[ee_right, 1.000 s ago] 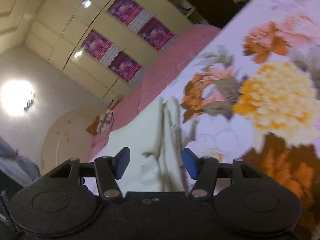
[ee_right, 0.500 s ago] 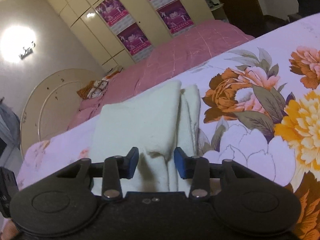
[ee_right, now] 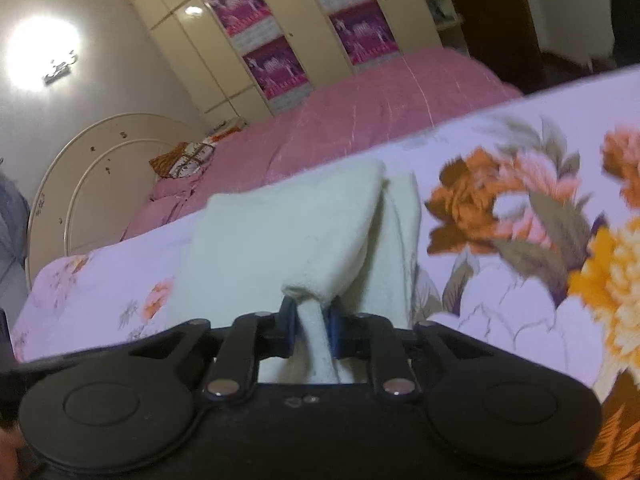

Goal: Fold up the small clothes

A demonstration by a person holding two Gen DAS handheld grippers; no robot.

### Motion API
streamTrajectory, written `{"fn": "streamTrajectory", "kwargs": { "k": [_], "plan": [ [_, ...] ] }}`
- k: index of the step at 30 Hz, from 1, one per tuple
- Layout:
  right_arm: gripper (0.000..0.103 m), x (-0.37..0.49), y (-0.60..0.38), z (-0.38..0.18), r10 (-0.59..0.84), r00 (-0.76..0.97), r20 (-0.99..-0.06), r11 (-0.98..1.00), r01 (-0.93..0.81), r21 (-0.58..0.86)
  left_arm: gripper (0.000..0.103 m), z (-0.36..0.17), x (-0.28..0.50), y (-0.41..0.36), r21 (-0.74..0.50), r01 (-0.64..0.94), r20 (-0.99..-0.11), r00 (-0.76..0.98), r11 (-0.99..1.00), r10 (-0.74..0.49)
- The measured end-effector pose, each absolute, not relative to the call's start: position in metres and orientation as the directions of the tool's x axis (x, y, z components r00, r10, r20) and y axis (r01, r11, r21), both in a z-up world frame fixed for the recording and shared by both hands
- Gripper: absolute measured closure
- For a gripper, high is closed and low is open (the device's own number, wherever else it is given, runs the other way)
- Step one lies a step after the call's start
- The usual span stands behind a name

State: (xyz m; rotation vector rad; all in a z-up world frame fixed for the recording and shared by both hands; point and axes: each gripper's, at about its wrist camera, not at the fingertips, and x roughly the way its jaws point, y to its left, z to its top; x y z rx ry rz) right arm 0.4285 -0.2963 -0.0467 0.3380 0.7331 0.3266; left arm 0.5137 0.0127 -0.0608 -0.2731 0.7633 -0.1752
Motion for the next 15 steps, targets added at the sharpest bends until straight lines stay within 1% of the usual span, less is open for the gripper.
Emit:
{"fn": "streamTrajectory", "kwargs": {
  "k": [4,8,10,12,15],
  "plan": [
    [0.088,0.419,-0.301,-0.038,0.398,0.716,-0.574,0.901,-0.187,0.392,0.035,-0.061,0.519,0.005,-0.299,0.082,-0.665,0.697,0.951,-0.269],
    [0.088,0.419,-0.311,-0.043,0.393,0.711,-0.584,0.901,-0.170,0.400,0.035,-0.065,0.525,-0.009,-0.279,0.105,-0.696,0.662,0.955,-0.276],
    [0.088,0.426,-0.316,-0.052,0.390,0.696,-0.602,0.897,-0.141,0.419,0.035,-0.067,0.526,-0.013,-0.276,0.114,-0.709,0.646,0.954,-0.282],
    [0.088,0.431,-0.323,-0.061,0.405,0.690,-0.600,0.880,-0.117,0.460,0.035,-0.065,0.524,-0.015,-0.259,0.129,-0.711,0.646,0.957,-0.279],
    [0.088,0.434,-0.331,-0.064,0.433,0.679,-0.593,0.853,-0.097,0.512,0.035,-0.063,0.519,-0.012,-0.267,0.129,-0.706,0.648,0.955,-0.285]
  ]
}}
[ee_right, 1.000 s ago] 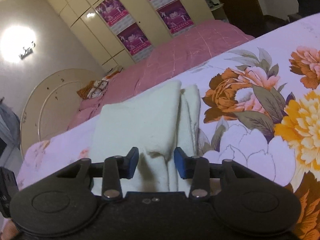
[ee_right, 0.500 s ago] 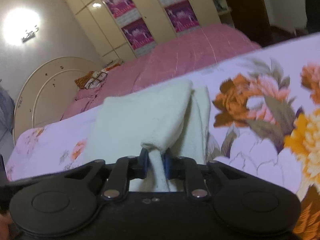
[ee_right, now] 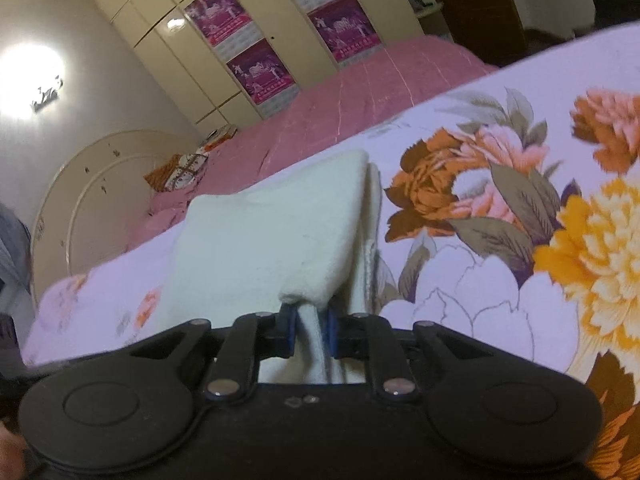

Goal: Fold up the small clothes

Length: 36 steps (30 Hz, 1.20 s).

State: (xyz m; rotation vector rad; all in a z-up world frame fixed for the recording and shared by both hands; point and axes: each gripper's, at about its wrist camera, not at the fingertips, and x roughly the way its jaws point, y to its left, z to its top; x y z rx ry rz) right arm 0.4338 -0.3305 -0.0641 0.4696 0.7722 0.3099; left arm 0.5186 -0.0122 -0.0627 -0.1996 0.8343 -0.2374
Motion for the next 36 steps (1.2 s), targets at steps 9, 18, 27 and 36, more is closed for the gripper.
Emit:
{"fn": "streamTrajectory", "kwargs": {
  "k": [9,18,27,36],
  "plan": [
    [0.065,0.392,-0.349,-0.058,0.537,0.612,-0.581,0.771,-0.077,0.632,0.035,-0.067,0.479,-0.001,-0.311,0.135,-0.691,0.648,0.941,-0.322],
    [0.091,0.344,-0.346,-0.075,0.547,0.593,-0.591,0.753,-0.039,0.657,0.035,-0.068,0.449,-0.007,-0.258,0.139,-0.698,0.657,0.956,-0.284],
    [0.096,0.334,-0.348,-0.052,0.476,0.607,-0.636,0.836,-0.088,0.541,0.035,-0.064,0.431,-0.016,-0.248,0.193,-0.706,0.636,0.949,-0.313],
    [0.069,0.337,-0.351,-0.050,0.405,0.645,-0.648,0.867,-0.045,0.497,0.035,-0.037,0.441,0.000,-0.188,0.181,-0.637,0.726,0.965,-0.260]
  ]
}}
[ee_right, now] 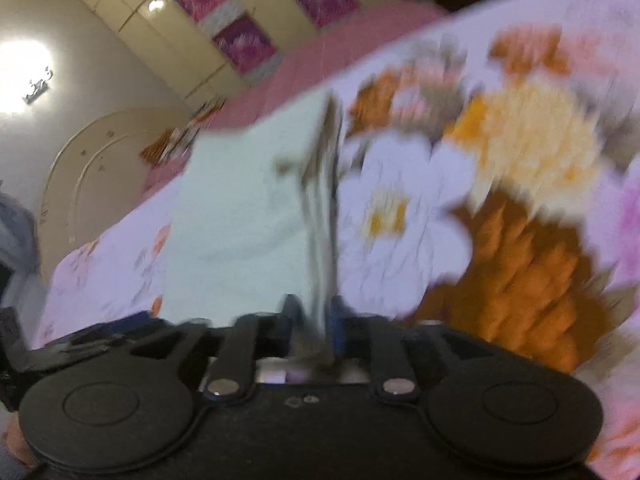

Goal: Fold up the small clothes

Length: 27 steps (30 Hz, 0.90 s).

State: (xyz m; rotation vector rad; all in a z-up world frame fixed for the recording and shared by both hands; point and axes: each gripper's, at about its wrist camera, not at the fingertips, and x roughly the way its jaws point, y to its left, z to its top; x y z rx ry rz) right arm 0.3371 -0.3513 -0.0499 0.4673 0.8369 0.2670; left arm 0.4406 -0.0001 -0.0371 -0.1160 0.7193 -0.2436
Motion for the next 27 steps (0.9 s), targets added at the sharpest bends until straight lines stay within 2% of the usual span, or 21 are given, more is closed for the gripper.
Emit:
{"fn": "streamTrajectory", "kwargs": {
  "k": [2,9,10,11,12,13,15,17,19,21,22,23,24,25,27],
  "plan": [
    [0.064,0.342,-0.354,-0.036,0.389,0.695,-0.605,0.870,-0.061,0.490,0.035,-0.033,0.460,0.007,-0.204,0.144,-0.637,0.732,0.968,-0.243],
    [0.069,0.410,-0.327,-0.025,0.367,0.704,-0.608,0.899,-0.100,0.427,0.035,-0.050,0.513,0.010,-0.266,0.092,-0.680,0.687,0.959,-0.255],
    [0.072,0.417,-0.320,-0.028,0.358,0.693,-0.625,0.913,-0.120,0.389,0.035,-0.053,0.515,0.006,-0.271,0.093,-0.690,0.675,0.958,-0.261],
    [0.089,0.422,-0.313,-0.034,0.337,0.675,-0.657,0.932,-0.137,0.336,0.035,-0.057,0.516,0.003,-0.279,0.094,-0.698,0.664,0.956,-0.269],
    [0.091,0.428,-0.308,-0.042,0.286,0.649,-0.705,0.955,-0.135,0.263,0.035,-0.060,0.517,-0.002,-0.280,0.102,-0.702,0.656,0.955,-0.276],
    [0.091,0.430,-0.309,-0.049,0.275,0.642,-0.716,0.959,-0.132,0.250,0.035,-0.061,0.517,-0.008,-0.263,0.114,-0.703,0.657,0.958,-0.271],
    [0.091,0.430,-0.320,-0.053,0.287,0.642,-0.711,0.952,-0.110,0.285,0.028,-0.061,0.517,-0.019,-0.205,0.133,-0.703,0.669,0.970,-0.240],
    [0.090,0.429,-0.318,-0.054,0.271,0.646,-0.714,0.958,-0.111,0.263,0.012,-0.061,0.519,-0.025,-0.135,0.142,-0.705,0.682,0.981,-0.196],
    [0.086,0.431,-0.317,-0.053,0.260,0.645,-0.718,0.962,-0.109,0.250,0.011,-0.059,0.519,-0.025,-0.094,0.158,-0.698,0.693,0.983,-0.178],
    [0.073,0.430,-0.322,-0.050,0.257,0.639,-0.725,0.961,-0.092,0.260,0.011,-0.051,0.515,-0.019,-0.117,0.153,-0.689,0.699,0.981,-0.191],
    [0.070,0.427,-0.326,-0.046,0.266,0.641,-0.720,0.956,-0.084,0.280,0.011,-0.048,0.515,-0.014,-0.135,0.155,-0.680,0.703,0.979,-0.206],
    [0.058,0.421,-0.331,-0.041,0.284,0.655,-0.700,0.948,-0.080,0.309,0.011,-0.046,0.513,-0.010,-0.166,0.158,-0.670,0.706,0.973,-0.229],
    [0.040,0.416,-0.335,-0.037,0.298,0.672,-0.678,0.940,-0.080,0.333,0.011,-0.045,0.512,-0.005,-0.198,0.160,-0.666,0.702,0.967,-0.252],
    [0.033,0.413,-0.340,-0.034,0.310,0.687,-0.658,0.931,-0.079,0.356,0.011,-0.045,0.513,-0.003,-0.230,0.165,-0.665,0.693,0.959,-0.279],
    [0.033,0.414,-0.347,-0.035,0.350,0.683,-0.641,0.905,-0.068,0.421,0.012,-0.046,0.518,-0.004,-0.277,0.178,-0.665,0.674,0.944,-0.322]
  ]
}}
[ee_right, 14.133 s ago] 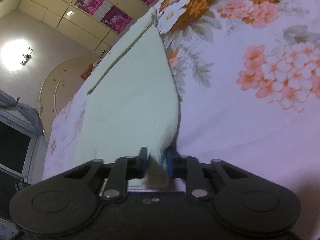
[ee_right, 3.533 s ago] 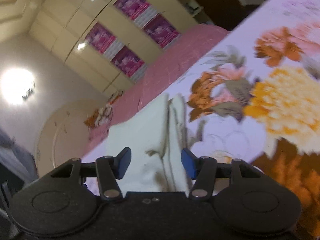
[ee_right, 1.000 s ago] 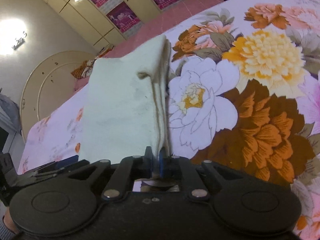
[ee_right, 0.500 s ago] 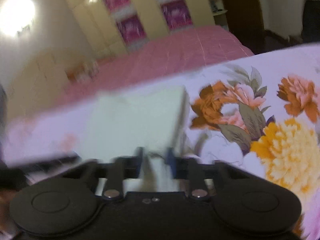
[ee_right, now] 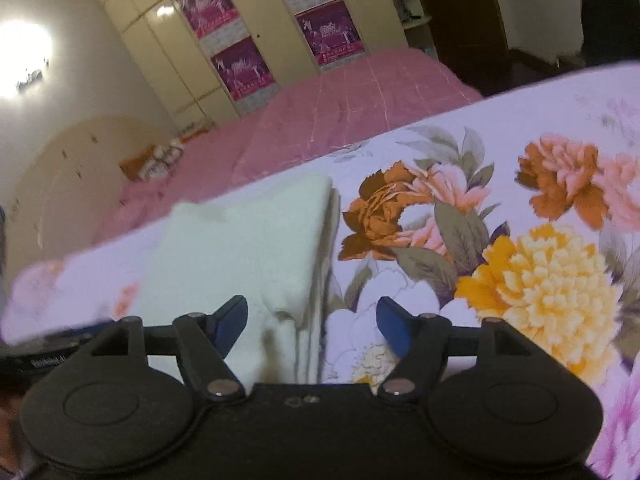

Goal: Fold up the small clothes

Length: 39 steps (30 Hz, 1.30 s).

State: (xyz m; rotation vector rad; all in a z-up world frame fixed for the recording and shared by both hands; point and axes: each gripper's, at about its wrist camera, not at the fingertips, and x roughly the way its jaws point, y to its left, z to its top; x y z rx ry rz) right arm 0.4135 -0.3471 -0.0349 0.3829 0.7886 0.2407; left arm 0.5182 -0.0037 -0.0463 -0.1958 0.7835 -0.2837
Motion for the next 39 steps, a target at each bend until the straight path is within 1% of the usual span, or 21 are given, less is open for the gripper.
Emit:
{"fn": "streamTrajectory", "kwargs": {
  "k": [1,2,3,7,10,13,16,18,20,21,25,26,28,31,33,35,38,39],
  "plan": [
    [0.033,0.417,-0.349,-0.037,0.368,0.672,-0.643,0.891,-0.059,0.449,0.016,-0.048,0.521,-0.005,-0.310,0.181,-0.665,0.660,0.933,-0.349],
    [0.033,0.421,-0.349,-0.041,0.384,0.660,-0.646,0.880,-0.051,0.471,0.022,-0.051,0.523,-0.005,-0.342,0.178,-0.666,0.646,0.923,-0.372],
    [0.033,0.425,-0.349,-0.044,0.401,0.648,-0.648,0.871,-0.049,0.490,0.024,-0.054,0.526,-0.006,-0.370,0.173,-0.670,0.632,0.913,-0.391],
    [0.033,0.435,-0.356,-0.062,0.459,0.603,-0.652,0.826,-0.020,0.564,0.025,-0.065,0.532,-0.003,-0.421,0.165,-0.679,0.594,0.892,-0.431],
    [0.033,0.437,-0.362,-0.073,0.526,0.580,-0.621,0.772,-0.019,0.636,0.025,-0.073,0.539,0.003,-0.476,0.152,-0.664,0.584,0.866,-0.467],
    [0.033,0.441,-0.360,-0.078,0.552,0.578,-0.601,0.756,-0.043,0.653,0.025,-0.078,0.545,0.006,-0.509,0.141,-0.656,0.575,0.849,-0.489],
    [0.033,0.447,-0.357,-0.078,0.570,0.565,-0.596,0.751,-0.064,0.657,0.025,-0.080,0.551,0.003,-0.509,0.129,-0.663,0.571,0.851,-0.483],
    [0.037,0.450,-0.354,-0.077,0.569,0.556,-0.606,0.762,-0.080,0.642,0.025,-0.079,0.555,-0.001,-0.489,0.137,-0.674,0.568,0.861,-0.473],
    [0.040,0.452,-0.349,-0.075,0.559,0.549,-0.622,0.782,-0.098,0.616,0.030,-0.079,0.557,-0.009,-0.461,0.151,-0.686,0.565,0.875,-0.459],
    [0.042,0.451,-0.348,-0.074,0.556,0.546,-0.626,0.787,-0.105,0.608,0.031,-0.078,0.558,-0.011,-0.456,0.154,-0.688,0.564,0.877,-0.457],
    [0.045,0.450,-0.345,-0.075,0.560,0.544,-0.625,0.786,-0.111,0.608,0.038,-0.079,0.562,-0.018,-0.465,0.161,-0.686,0.556,0.870,-0.469],
    [0.045,0.450,-0.344,-0.074,0.557,0.545,-0.627,0.790,-0.114,0.602,0.042,-0.080,0.563,-0.020,-0.469,0.164,-0.684,0.554,0.868,-0.475],
    [0.045,0.450,-0.338,-0.072,0.548,0.546,-0.634,0.803,-0.129,0.582,0.044,-0.079,0.563,-0.019,-0.476,0.167,-0.683,0.548,0.863,-0.483],
    [0.046,0.451,-0.331,-0.070,0.533,0.547,-0.646,0.821,-0.147,0.552,0.045,-0.080,0.561,-0.022,-0.477,0.170,-0.679,0.551,0.862,-0.485],
    [0.051,0.450,-0.330,-0.070,0.526,0.549,-0.650,0.826,-0.146,0.545,0.046,-0.079,0.559,-0.017,-0.478,0.174,-0.676,0.553,0.861,-0.487],
    [0.053,0.450,-0.331,-0.070,0.530,0.549,-0.646,0.821,-0.142,0.553,0.046,-0.079,0.559,-0.017,-0.477,0.175,-0.675,0.554,0.861,-0.486],
    [0.053,0.449,-0.333,-0.071,0.532,0.557,-0.638,0.816,-0.135,0.562,0.046,-0.078,0.557,-0.018,-0.465,0.178,-0.677,0.559,0.867,-0.478],
    [0.050,0.448,-0.333,-0.072,0.533,0.560,-0.635,0.813,-0.129,0.568,0.046,-0.078,0.557,-0.018,-0.465,0.177,-0.677,0.560,0.867,-0.478]
  ]
}}
